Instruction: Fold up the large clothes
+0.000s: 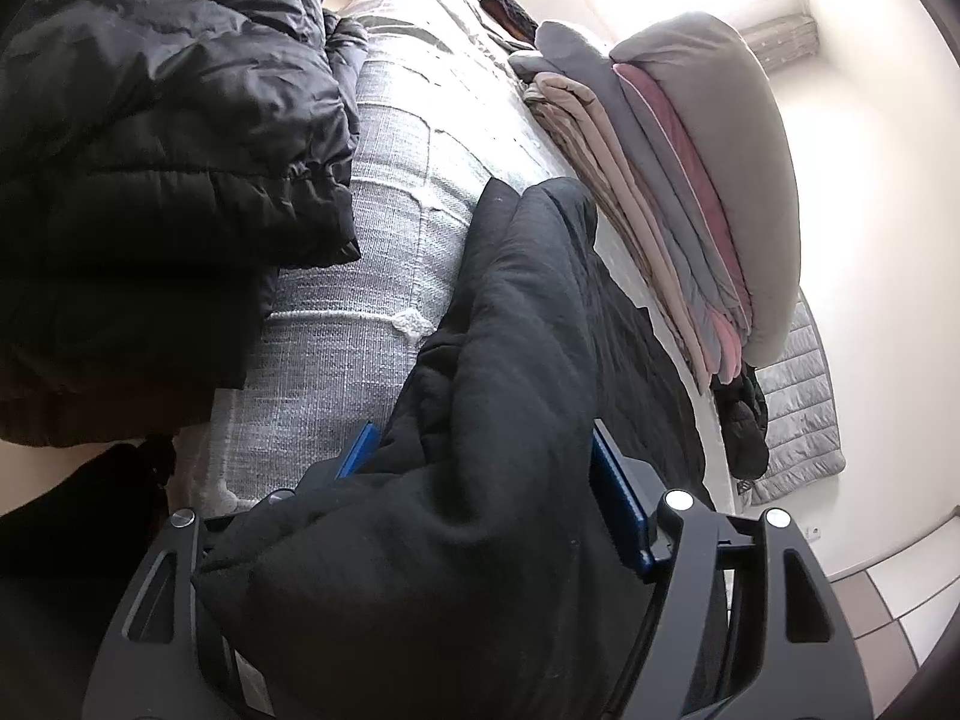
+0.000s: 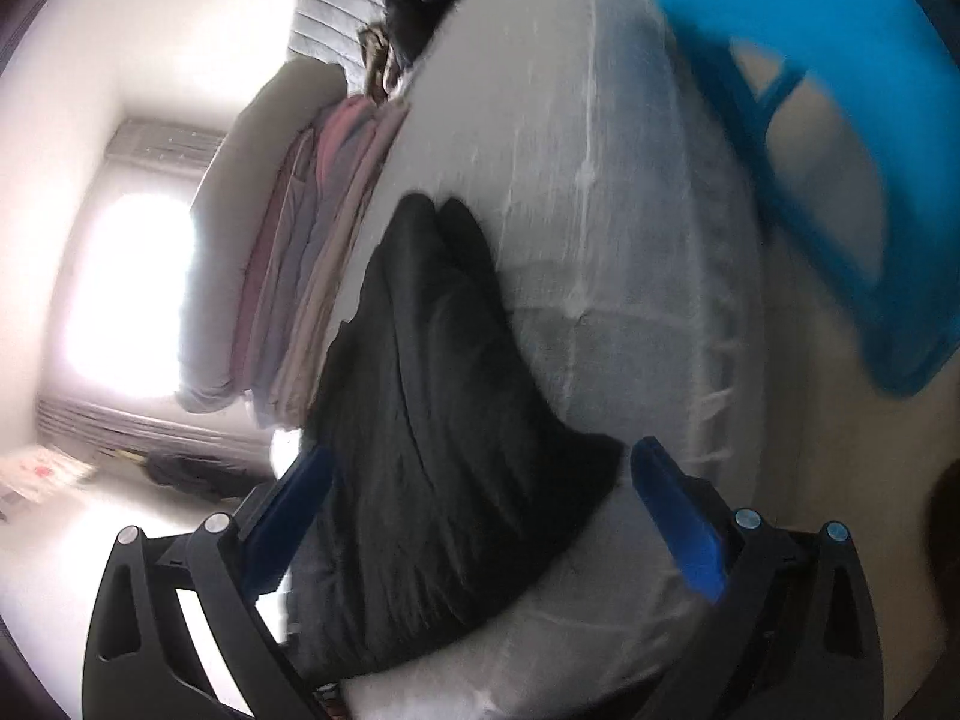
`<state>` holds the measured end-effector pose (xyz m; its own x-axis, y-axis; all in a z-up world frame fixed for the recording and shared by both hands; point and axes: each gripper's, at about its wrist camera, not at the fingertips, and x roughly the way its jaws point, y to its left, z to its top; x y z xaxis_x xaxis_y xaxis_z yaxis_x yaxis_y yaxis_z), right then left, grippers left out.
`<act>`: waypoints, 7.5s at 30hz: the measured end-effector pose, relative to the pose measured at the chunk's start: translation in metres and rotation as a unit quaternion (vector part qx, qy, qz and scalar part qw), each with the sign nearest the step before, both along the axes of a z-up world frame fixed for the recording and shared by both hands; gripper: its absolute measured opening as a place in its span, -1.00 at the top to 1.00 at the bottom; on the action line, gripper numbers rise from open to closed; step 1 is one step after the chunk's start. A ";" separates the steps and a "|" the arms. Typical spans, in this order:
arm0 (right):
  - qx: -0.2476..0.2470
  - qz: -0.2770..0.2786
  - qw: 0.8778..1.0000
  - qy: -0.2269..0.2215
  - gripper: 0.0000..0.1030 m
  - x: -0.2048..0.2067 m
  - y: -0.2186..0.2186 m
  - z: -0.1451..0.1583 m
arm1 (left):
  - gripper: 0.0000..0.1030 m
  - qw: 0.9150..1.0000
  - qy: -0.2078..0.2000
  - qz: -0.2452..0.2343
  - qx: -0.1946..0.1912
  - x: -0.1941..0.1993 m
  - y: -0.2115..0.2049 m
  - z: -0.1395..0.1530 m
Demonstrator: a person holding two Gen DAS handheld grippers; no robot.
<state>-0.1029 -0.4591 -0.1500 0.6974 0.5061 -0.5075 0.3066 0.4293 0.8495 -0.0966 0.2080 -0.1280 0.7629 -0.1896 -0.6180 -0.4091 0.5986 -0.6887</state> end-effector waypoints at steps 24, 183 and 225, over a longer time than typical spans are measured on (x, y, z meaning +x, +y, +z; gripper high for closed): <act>-0.174 0.005 0.981 -0.087 0.06 -0.077 0.007 0.086 | 0.03 0.999 0.025 -0.040 0.007 -0.020 0.025 0.024; -0.029 0.142 0.989 -0.023 -0.78 -0.050 -0.112 -0.023 | -0.78 0.918 0.093 -0.369 -0.112 0.090 -0.240 -0.003; 0.059 0.309 0.949 0.021 -0.87 0.077 0.071 -0.046 | -0.42 0.865 0.135 -0.482 0.003 0.149 -0.295 -0.012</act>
<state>-0.0261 -0.3877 -0.1958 0.2299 0.8671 -0.4418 0.0615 0.4401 0.8958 0.0529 -0.0874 -0.1395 0.0786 -0.6533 -0.7530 0.1377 0.7552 -0.6408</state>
